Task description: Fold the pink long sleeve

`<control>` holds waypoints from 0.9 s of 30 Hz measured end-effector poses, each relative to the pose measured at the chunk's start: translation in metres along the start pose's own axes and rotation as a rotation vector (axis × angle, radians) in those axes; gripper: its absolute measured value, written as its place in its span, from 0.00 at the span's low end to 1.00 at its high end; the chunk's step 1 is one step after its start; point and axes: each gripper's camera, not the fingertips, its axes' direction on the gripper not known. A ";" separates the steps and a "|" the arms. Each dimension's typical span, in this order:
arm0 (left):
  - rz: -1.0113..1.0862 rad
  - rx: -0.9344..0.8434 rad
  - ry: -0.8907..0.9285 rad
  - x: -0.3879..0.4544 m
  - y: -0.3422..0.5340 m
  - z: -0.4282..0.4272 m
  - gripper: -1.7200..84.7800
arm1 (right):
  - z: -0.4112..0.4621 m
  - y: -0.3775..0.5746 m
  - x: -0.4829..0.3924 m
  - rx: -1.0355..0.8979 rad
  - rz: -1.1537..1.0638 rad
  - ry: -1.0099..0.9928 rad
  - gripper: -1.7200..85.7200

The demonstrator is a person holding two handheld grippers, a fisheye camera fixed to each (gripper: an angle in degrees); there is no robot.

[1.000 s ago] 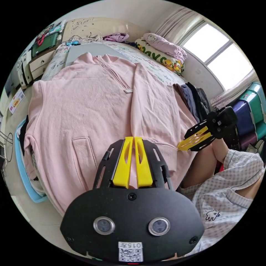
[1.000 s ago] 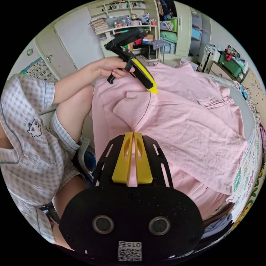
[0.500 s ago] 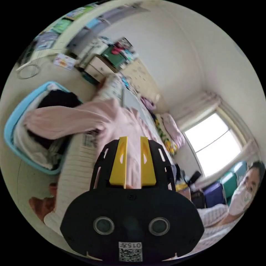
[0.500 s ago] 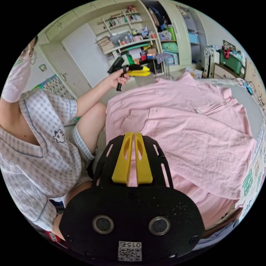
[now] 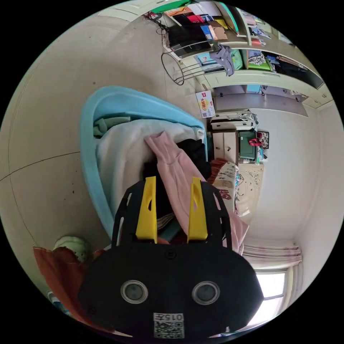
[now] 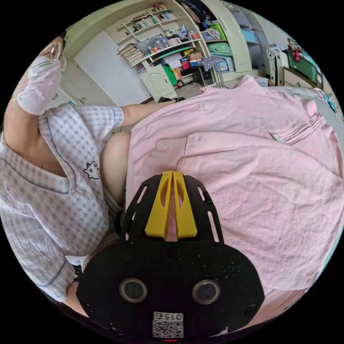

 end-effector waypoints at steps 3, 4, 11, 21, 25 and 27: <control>-0.011 -0.017 -0.011 -0.010 -0.010 0.029 0.17 | -0.004 -0.006 0.008 -0.011 0.016 -0.038 0.01; -0.001 -0.017 -0.032 -0.010 -0.012 0.036 0.16 | -0.006 -0.009 0.010 -0.013 0.022 -0.052 0.01; 0.205 0.023 -0.217 0.025 0.007 0.052 0.10 | -0.019 -0.023 0.015 -0.013 0.043 -0.092 0.01; 0.473 0.231 -0.325 0.134 0.124 -0.018 0.07 | -0.025 -0.042 -0.009 -0.008 0.034 -0.041 0.01; 0.822 0.335 -0.176 0.225 0.234 -0.059 0.07 | -0.025 -0.051 -0.020 -0.003 0.042 -0.028 0.01; 1.032 0.342 -0.081 0.268 0.306 -0.075 0.06 | -0.025 -0.054 -0.026 0.001 0.044 -0.019 0.01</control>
